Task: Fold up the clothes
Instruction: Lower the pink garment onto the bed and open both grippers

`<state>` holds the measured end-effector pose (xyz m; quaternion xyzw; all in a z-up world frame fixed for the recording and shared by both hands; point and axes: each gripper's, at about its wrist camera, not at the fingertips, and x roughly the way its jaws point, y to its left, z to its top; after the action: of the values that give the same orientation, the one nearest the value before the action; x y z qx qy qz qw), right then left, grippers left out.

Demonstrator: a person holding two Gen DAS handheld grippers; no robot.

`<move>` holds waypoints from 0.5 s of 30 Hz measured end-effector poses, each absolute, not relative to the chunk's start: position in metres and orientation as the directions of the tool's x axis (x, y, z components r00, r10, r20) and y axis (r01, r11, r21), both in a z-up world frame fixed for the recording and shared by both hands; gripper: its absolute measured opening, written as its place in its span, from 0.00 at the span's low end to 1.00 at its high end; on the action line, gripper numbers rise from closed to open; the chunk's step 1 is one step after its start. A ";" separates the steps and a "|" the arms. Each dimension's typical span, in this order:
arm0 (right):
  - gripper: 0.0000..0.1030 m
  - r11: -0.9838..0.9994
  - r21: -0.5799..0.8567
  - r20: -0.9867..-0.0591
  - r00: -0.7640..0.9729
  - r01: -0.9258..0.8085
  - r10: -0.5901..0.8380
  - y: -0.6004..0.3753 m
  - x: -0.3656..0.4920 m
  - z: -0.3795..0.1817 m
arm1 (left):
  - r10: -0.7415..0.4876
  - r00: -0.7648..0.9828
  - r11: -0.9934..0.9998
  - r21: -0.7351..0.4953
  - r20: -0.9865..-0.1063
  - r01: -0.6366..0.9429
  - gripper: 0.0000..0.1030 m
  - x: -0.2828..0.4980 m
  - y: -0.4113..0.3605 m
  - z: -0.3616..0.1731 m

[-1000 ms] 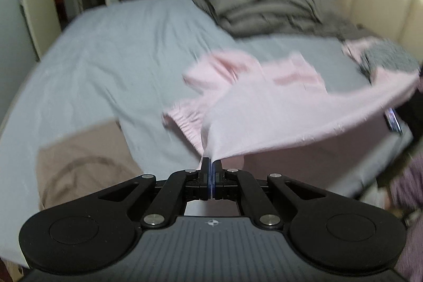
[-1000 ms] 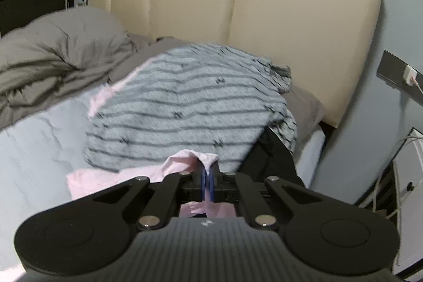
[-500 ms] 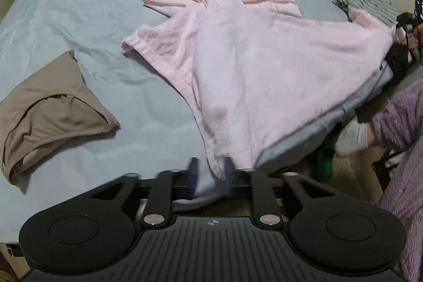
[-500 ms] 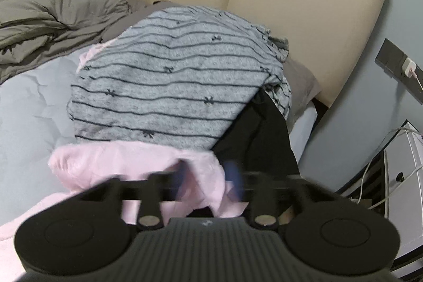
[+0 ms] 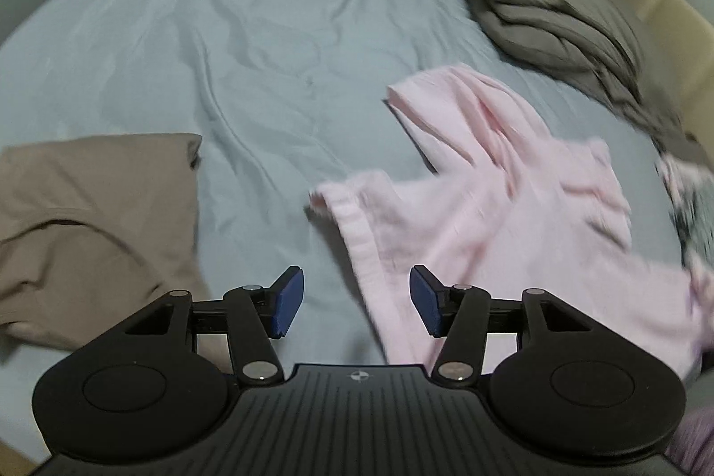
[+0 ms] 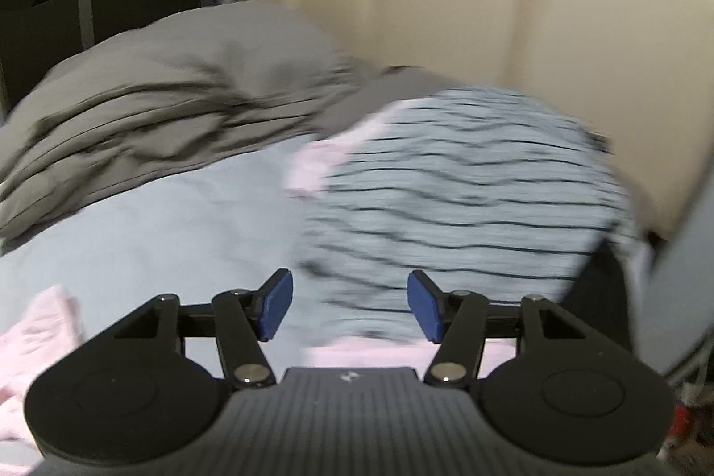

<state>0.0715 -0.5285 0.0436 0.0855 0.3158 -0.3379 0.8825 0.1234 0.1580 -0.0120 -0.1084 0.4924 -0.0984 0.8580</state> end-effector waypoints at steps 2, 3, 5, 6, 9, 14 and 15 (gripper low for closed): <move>0.60 0.806 -0.081 -0.620 0.603 0.587 -0.502 -0.506 0.096 0.036 | -0.289 0.496 0.948 -0.316 -0.819 0.031 0.49 0.140 0.159 -0.026; 0.60 0.827 -0.087 -0.622 0.618 0.556 -0.481 -0.497 0.107 0.033 | -0.289 0.498 0.945 -0.328 -0.817 0.011 0.49 0.147 0.160 -0.033; 0.60 0.870 -0.083 -0.627 0.653 0.486 -0.425 -0.477 0.130 0.024 | -0.291 0.500 0.937 -0.348 -0.816 -0.023 0.49 0.159 0.162 -0.044; 0.60 0.888 -0.072 -0.633 0.667 0.455 -0.393 -0.469 0.140 0.019 | -0.290 0.501 0.935 -0.352 -0.816 -0.032 0.49 0.164 0.163 -0.047; 0.62 0.929 -0.023 -0.665 0.688 0.370 -0.290 -0.447 0.172 0.003 | -0.285 0.504 0.931 -0.361 -0.815 -0.059 0.49 0.176 0.166 -0.057; 0.62 0.953 0.081 -0.736 0.662 0.290 -0.139 -0.425 0.230 -0.031 | -0.287 0.503 0.923 -0.376 -0.815 -0.083 0.49 0.188 0.164 -0.070; 0.62 0.952 0.105 -0.744 0.658 0.288 -0.116 -0.421 0.241 -0.036 | -0.300 0.501 0.917 -0.390 -0.812 -0.083 0.49 0.189 0.162 -0.073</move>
<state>0.2408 -0.4215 -0.0364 0.1075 0.3983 -0.1117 0.9040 0.1890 0.1624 -0.0729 -0.1929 0.4952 -0.0642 0.8447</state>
